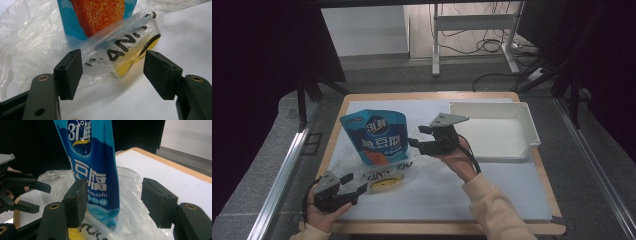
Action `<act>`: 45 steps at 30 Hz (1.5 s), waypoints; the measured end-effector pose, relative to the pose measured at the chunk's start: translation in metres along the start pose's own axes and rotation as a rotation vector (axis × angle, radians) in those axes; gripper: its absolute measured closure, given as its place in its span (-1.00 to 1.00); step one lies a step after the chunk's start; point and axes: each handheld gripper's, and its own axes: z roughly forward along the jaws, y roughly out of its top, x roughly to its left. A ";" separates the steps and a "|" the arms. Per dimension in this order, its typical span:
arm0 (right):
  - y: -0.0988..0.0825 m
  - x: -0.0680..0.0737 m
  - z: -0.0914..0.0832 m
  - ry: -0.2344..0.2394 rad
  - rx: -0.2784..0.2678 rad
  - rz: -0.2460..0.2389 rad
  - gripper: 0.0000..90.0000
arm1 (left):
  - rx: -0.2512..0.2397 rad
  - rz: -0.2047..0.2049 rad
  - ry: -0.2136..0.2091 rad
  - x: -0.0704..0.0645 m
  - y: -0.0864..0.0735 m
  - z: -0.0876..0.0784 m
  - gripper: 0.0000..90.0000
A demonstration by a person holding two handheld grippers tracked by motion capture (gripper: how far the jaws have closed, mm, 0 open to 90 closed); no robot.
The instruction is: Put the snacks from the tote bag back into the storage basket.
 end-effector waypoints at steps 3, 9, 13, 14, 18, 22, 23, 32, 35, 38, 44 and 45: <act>0.003 -0.001 0.005 0.005 -0.003 0.005 -0.15 | 0.002 -0.001 0.001 0.000 -0.001 0.000 -0.29; 0.007 -0.003 0.012 0.009 -0.023 0.008 -0.08 | 0.002 -0.005 0.005 0.001 -0.001 0.000 -0.30; 0.013 -0.004 0.017 0.021 -0.035 0.012 0.00 | -0.001 -0.010 0.007 0.001 -0.001 0.000 -0.30; 0.015 -0.004 0.018 0.025 -0.038 0.010 0.02 | -0.002 -0.011 0.007 0.001 -0.001 0.000 -0.30; 0.024 -0.004 0.023 0.027 -0.051 0.003 0.12 | 0.000 -0.016 0.008 0.001 -0.001 0.000 -0.30; 0.031 -0.003 0.029 0.026 -0.053 -0.007 0.20 | 0.002 -0.016 0.009 0.002 -0.001 0.000 -0.31; 0.033 -0.003 0.031 0.027 -0.052 -0.006 0.23 | 0.002 -0.016 0.008 0.002 -0.001 0.000 -0.31; 0.042 -0.003 0.042 0.058 -0.044 0.004 0.39 | 0.000 -0.017 0.008 0.002 -0.001 0.001 -0.31; 0.045 -0.001 0.045 0.070 -0.039 -0.001 0.43 | 0.001 -0.017 0.008 0.002 -0.001 0.001 -0.31; 0.048 0.001 0.049 0.080 -0.031 -0.014 0.51 | 0.000 -0.017 0.008 0.002 -0.001 0.000 -0.31; 0.051 0.003 0.052 0.090 -0.033 -0.037 0.66 | 0.001 -0.018 0.010 0.003 -0.001 0.000 -0.32; 0.051 0.003 0.052 0.095 -0.033 -0.037 0.68 | 0.001 -0.019 0.011 0.003 -0.001 0.000 -0.32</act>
